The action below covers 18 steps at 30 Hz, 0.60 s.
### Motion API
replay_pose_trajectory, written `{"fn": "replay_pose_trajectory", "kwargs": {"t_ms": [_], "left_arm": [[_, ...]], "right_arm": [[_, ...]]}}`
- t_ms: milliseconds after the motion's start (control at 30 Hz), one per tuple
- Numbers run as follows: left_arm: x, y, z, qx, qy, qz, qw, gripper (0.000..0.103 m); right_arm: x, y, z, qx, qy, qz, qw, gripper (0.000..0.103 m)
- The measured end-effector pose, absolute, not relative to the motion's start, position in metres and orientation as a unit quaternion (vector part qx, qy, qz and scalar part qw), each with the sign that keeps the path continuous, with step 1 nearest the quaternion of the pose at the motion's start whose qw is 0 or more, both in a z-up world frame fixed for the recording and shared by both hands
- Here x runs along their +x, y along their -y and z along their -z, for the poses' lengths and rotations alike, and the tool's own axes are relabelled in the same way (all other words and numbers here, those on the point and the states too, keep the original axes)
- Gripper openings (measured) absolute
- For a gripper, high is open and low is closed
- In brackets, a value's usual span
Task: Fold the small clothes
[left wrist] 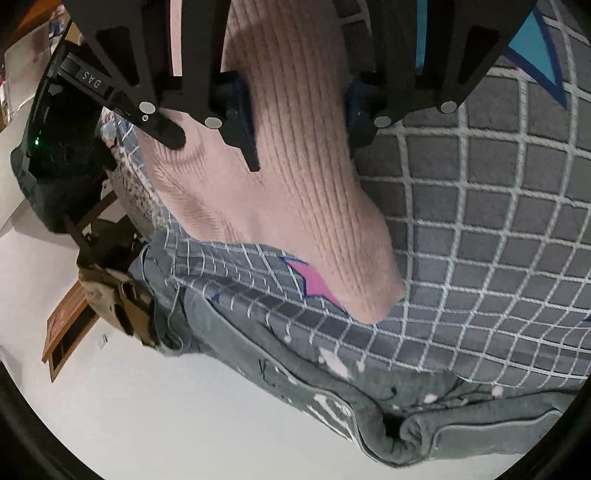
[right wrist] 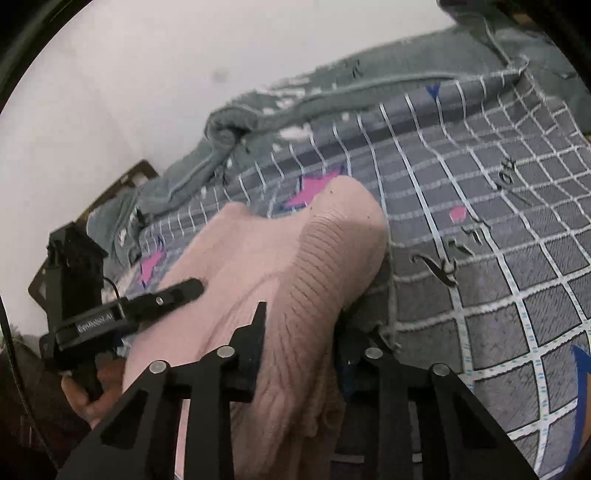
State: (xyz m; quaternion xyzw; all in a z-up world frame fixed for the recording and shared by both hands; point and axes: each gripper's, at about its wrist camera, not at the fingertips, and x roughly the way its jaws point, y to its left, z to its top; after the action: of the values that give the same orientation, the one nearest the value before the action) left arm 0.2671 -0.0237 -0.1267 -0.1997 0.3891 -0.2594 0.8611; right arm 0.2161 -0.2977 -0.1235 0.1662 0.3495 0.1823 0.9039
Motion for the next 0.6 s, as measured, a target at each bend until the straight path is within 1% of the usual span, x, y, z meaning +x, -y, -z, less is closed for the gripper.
{"fn": "replay_pose_trajectory", "kwargs": {"t_ms": [167, 333, 500, 600], "left_arm": [[0.275, -0.005, 0.106, -0.188, -0.363, 0.230, 0.883, 0.037], [0.286, -0.039, 0.098, -0.171, -0.355, 0.206, 0.896, 0.038], [0.300, -0.075, 0.105, -0.188, -0.364, 0.183, 0.894, 0.038], [0.310, -0.084, 0.123, -0.197, -0.388, 0.163, 0.886, 0.040]], "right_arm": [[0.232, 0.272, 0.113, 0.200, -0.332, -0.190, 0.902, 0.027], [0.251, 0.233, 0.110, 0.203, -0.333, -0.203, 0.898, 0.027], [0.279, 0.194, 0.105, 0.190, -0.336, -0.225, 0.895, 0.026], [0.296, 0.179, 0.123, 0.167, -0.360, -0.215, 0.892, 0.027]]}}
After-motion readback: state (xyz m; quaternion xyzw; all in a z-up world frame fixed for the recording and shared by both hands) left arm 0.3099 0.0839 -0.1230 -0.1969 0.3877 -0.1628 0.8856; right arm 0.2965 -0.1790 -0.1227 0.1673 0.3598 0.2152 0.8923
